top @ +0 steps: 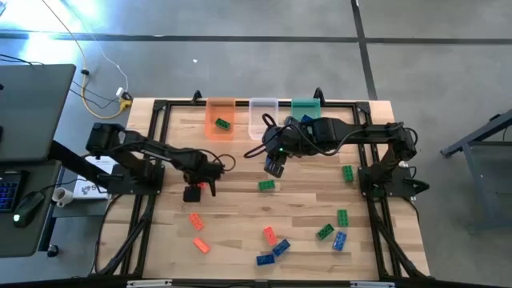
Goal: Sort & place blocks by color
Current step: Put the orange game piece into the transparent bin
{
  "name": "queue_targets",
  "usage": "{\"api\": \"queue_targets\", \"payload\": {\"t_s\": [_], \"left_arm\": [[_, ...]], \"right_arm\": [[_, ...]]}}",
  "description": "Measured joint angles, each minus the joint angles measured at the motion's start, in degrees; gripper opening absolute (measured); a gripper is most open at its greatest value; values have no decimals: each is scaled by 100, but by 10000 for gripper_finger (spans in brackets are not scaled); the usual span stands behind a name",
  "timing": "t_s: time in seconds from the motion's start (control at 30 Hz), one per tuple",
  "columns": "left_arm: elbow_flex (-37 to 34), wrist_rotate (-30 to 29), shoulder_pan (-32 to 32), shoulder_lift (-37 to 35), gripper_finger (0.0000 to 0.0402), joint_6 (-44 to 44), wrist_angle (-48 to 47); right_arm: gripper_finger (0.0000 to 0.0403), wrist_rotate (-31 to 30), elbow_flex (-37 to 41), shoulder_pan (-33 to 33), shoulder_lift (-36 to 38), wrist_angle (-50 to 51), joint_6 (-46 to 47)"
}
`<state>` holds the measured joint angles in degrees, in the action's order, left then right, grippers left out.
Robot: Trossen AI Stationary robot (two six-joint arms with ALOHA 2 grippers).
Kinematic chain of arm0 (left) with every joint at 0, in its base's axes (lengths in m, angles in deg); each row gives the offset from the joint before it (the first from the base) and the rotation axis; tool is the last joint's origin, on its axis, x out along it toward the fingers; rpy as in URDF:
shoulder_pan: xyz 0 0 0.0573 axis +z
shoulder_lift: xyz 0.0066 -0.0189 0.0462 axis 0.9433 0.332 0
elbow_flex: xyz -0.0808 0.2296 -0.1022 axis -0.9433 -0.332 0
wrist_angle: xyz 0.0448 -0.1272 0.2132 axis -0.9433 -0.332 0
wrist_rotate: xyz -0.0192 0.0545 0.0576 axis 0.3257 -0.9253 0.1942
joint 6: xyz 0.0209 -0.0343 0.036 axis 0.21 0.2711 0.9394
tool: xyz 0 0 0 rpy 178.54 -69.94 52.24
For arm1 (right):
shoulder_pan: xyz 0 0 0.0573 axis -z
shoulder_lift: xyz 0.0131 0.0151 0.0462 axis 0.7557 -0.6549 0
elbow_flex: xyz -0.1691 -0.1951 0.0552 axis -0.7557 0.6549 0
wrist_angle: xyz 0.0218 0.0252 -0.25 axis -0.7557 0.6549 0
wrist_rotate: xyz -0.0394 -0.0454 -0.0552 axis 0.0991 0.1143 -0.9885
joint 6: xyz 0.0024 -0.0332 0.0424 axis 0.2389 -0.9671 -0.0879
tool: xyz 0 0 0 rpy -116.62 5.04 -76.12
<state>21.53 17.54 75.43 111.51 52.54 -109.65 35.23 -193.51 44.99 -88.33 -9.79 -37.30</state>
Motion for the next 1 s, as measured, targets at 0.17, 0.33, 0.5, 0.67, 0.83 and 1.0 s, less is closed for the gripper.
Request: {"api": "queue_targets", "payload": {"t_s": [0.17, 0.33, 0.5, 0.67, 0.83, 1.0], "left_arm": [[13, -127, 0, 191, 246, 8, 42], [15, -185, -4, 196, 212, 159, 64], [15, -206, -4, 198, 143, 311, 81], [15, -234, -2, 196, 108, 516, 88], [13, -250, -2, 197, 108, 659, 105], [0, -291, -2, 66, 108, 720, 145]], "right_arm": [[136, 2, 0, 0, 0, -2, 2], [136, 22, -1, 0, 0, -2, 42], [136, 23, 0, 0, 0, -2, 170], [136, 71, -1, -8, 0, -4, 195], [136, 195, -1, -56, 0, -4, 161], [136, 346, 0, -89, 0, -4, 153]]}}
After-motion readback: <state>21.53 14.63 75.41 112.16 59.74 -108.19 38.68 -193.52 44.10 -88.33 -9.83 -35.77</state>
